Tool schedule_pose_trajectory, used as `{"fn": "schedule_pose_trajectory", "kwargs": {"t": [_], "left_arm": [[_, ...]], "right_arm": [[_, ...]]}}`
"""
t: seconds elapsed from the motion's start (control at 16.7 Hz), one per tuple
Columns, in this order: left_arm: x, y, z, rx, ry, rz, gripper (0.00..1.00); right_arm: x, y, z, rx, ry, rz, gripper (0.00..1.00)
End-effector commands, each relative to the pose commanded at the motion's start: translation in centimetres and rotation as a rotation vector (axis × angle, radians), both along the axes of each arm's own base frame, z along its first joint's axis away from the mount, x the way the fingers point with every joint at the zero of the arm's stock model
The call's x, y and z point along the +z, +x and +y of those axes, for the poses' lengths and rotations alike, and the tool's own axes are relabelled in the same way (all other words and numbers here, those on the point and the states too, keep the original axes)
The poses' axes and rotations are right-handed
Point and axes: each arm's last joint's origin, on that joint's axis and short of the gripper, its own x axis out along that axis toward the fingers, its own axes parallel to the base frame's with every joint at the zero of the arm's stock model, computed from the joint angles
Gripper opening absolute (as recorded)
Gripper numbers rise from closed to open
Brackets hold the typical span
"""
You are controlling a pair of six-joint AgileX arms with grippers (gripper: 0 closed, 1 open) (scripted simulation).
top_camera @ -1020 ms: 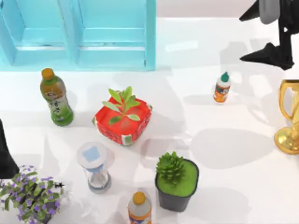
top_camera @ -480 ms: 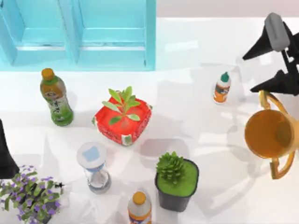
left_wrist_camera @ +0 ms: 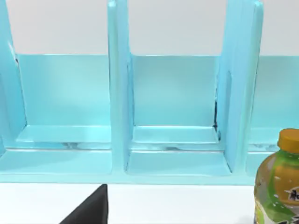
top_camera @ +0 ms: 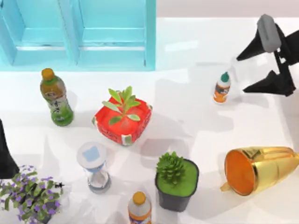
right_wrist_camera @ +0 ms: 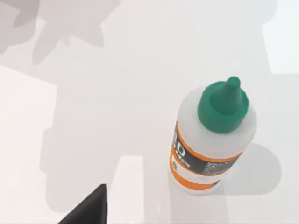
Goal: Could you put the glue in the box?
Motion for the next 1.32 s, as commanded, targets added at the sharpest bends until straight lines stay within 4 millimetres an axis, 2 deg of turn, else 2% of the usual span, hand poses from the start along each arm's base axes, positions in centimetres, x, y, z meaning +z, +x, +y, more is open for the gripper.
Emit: {"fn": "schedule_pose_trajectory", "kwargs": {"t": [0.24, 0.42, 0.6, 0.9, 1.32], "left_arm": [[0.0, 0.0, 0.0, 0.0, 0.0, 0.0, 1.0], [0.0, 0.0, 0.0, 0.0, 0.0, 0.0, 1.0], [0.0, 0.0, 0.0, 0.0, 0.0, 0.0, 1.0], [0.0, 0.0, 0.0, 0.0, 0.0, 0.0, 1.0], [0.0, 0.0, 0.0, 0.0, 0.0, 0.0, 1.0]], "right_arm": [[-2.9, 0.3, 3.3, 0.003, -0.001, 0.005, 1.0], [-5.1, 0.0, 5.1, 0.003, 0.0, 0.005, 1.0], [-6.4, -0.3, 5.8, 0.003, -0.001, 0.006, 1.0], [-6.6, -0.3, 5.8, 0.003, -0.001, 0.005, 1.0], [-6.6, -0.3, 5.8, 0.003, -0.001, 0.005, 0.47]]}}
